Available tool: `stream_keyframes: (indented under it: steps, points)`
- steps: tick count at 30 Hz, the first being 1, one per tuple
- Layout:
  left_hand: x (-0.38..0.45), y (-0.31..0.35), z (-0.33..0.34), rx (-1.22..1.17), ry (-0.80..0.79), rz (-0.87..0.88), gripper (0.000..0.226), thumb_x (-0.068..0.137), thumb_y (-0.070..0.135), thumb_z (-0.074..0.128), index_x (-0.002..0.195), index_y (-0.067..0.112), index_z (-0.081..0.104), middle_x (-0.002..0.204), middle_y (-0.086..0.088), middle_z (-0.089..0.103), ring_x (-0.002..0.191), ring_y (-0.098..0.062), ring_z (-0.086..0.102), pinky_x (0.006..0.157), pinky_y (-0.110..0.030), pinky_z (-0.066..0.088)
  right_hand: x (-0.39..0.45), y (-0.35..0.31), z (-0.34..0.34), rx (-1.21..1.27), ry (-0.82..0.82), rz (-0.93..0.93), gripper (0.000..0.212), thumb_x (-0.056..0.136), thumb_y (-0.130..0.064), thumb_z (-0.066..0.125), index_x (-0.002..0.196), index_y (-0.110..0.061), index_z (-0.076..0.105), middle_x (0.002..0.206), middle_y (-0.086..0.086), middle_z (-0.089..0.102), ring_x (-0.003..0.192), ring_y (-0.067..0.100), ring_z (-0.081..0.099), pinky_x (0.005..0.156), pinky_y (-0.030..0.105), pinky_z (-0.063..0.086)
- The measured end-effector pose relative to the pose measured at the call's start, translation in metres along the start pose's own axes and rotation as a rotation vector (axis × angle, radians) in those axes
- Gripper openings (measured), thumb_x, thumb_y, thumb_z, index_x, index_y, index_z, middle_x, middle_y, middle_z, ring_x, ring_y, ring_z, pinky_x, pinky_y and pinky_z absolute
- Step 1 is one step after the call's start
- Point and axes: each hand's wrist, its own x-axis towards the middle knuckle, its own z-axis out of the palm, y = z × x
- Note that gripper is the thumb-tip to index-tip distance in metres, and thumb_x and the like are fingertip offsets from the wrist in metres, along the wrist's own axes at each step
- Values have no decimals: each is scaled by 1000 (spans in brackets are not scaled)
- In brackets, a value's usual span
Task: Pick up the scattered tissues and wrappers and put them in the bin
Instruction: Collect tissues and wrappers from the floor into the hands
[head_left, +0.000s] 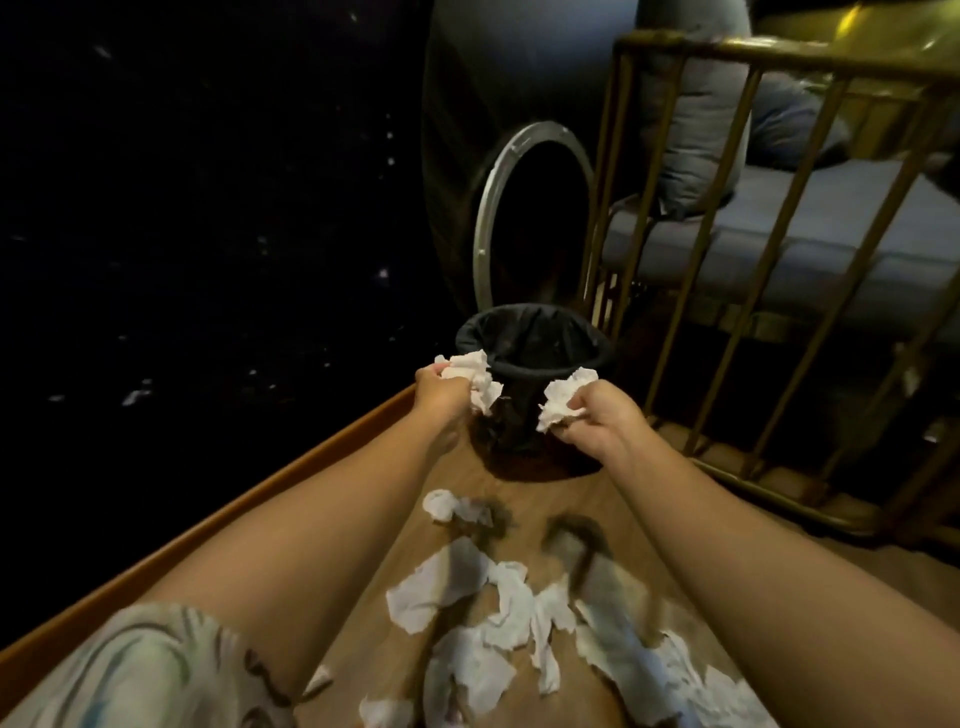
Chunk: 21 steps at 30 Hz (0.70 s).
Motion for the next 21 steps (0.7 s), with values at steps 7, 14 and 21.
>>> stream_keyframes:
  steps: [7, 14, 21]
  points:
    - [82, 3, 41, -282, -13, -42, 40, 88, -8, 58, 117, 17, 56, 94, -3, 60, 85, -19, 63, 79, -32, 57, 91, -12, 38, -68, 201, -153, 47, 88, 14, 50, 133, 0, 49, 130, 17, 58, 106, 32, 63, 77, 32, 54]
    - [129, 7, 67, -252, -257, -117, 70, 89, -14, 37, 150, 18, 26, 103, -7, 56, 70, -17, 54, 62, -26, 50, 132, -18, 55, -219, 239, -196, 38, 96, 0, 51, 134, -1, 49, 130, 14, 59, 109, 28, 63, 67, 26, 55]
    - [115, -14, 47, -257, -262, -72, 45, 96, -7, 40, 137, 12, 45, 109, -11, 55, 83, -18, 60, 80, -35, 56, 119, -9, 44, -244, 242, -173, 43, 98, 4, 30, 140, 0, 38, 113, 15, 55, 122, 31, 54, 88, 38, 51]
